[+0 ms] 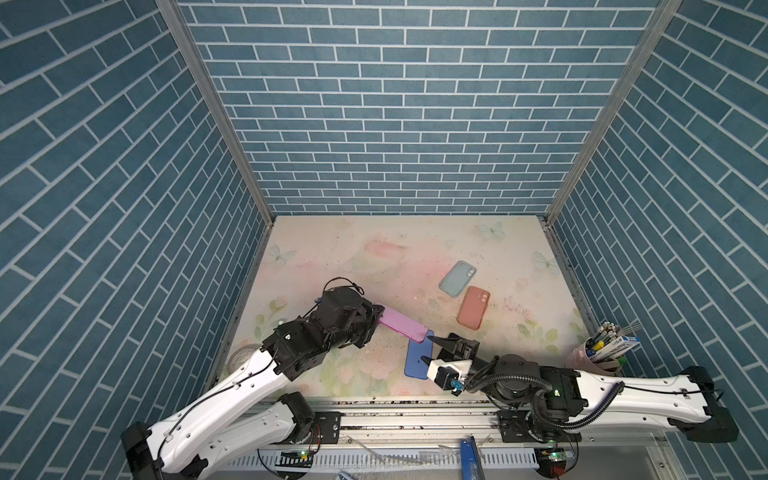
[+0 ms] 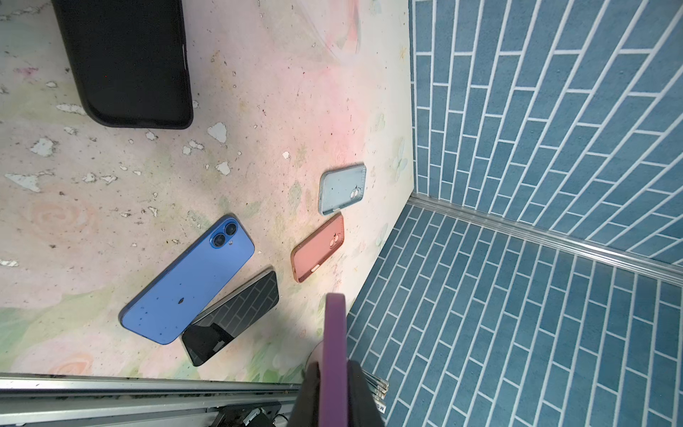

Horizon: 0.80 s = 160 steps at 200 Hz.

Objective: Put the phone into the phone case

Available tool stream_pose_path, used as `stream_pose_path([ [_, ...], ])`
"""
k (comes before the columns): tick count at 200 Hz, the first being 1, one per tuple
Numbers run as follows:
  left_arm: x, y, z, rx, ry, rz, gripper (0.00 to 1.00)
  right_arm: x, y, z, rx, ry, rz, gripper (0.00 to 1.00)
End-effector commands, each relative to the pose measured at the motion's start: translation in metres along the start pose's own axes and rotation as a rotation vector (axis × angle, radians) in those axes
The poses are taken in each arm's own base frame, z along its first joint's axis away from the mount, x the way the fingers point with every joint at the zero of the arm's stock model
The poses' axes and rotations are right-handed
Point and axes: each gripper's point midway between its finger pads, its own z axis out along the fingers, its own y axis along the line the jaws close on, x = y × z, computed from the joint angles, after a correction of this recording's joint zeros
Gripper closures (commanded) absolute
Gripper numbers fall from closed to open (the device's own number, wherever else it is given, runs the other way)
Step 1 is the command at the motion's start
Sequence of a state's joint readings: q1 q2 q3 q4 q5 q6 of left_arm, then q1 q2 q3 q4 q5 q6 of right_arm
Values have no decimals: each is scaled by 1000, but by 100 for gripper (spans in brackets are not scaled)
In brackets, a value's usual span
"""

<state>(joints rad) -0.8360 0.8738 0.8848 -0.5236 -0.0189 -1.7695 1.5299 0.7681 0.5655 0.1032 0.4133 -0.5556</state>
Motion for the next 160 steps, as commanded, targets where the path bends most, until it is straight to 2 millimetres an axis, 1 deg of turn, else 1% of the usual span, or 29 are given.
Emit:
stream_pose_path([
  [1,8,-10,0,50,43,-20,100,-7,-5,7,32,-12,-18,52],
  [17,11,-10,2,49,56,-24,100,1,-15,13,109,41,-13,51],
  [28,12,-9,2,45,63,-25,100,6,-17,18,138,70,-23,51],
  [51,14,-6,5,32,75,-28,100,6,-21,23,173,76,-28,51],
  [64,16,-4,6,25,83,-29,100,7,-24,25,183,77,-26,53],
  [96,19,-2,11,37,104,-49,100,12,-29,26,203,87,-15,62],
  [128,20,-3,15,47,113,-60,100,13,-28,24,195,75,-7,76],
  [137,21,-4,15,52,118,-61,100,13,-27,23,191,75,-6,78],
  [160,24,-8,16,63,132,-62,100,15,-25,23,179,71,0,78],
])
